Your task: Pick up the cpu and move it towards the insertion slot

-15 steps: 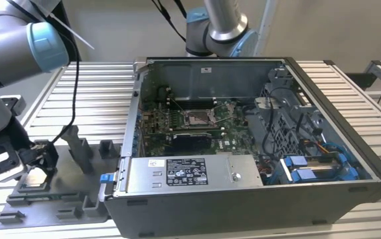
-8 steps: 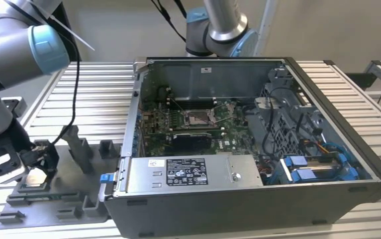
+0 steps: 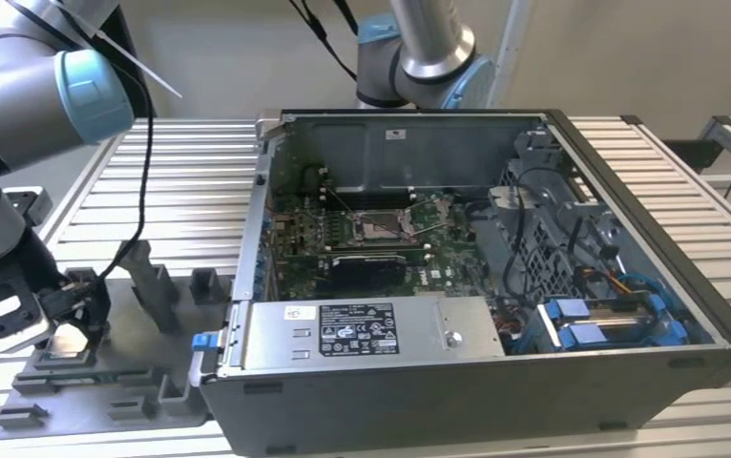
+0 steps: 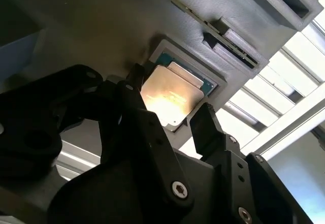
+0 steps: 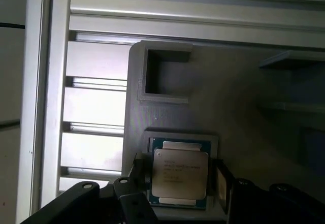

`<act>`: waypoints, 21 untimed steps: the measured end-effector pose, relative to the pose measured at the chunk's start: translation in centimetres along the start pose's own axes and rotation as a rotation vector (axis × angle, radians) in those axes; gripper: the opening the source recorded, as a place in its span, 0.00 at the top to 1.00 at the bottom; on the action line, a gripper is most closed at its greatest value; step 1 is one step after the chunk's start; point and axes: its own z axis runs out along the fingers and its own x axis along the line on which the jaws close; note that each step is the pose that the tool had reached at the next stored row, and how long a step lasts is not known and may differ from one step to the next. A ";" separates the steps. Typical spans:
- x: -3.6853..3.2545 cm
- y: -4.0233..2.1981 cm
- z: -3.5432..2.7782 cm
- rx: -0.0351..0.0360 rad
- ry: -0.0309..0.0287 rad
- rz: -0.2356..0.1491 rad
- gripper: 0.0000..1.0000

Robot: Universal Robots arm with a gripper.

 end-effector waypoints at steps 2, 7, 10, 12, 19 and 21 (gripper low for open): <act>0.00 0.01 -0.06 -0.0001 0.0003 0.000 0.00; 0.00 0.01 -0.09 0.0000 0.0004 0.000 0.00; 0.00 0.01 -0.10 0.0002 0.0005 0.000 0.00; 0.00 0.00 -0.10 0.0002 0.0005 0.000 1.00; 0.00 0.00 -0.11 0.0004 0.0006 0.000 1.00; 0.00 0.01 -0.10 0.0004 0.0005 0.000 1.00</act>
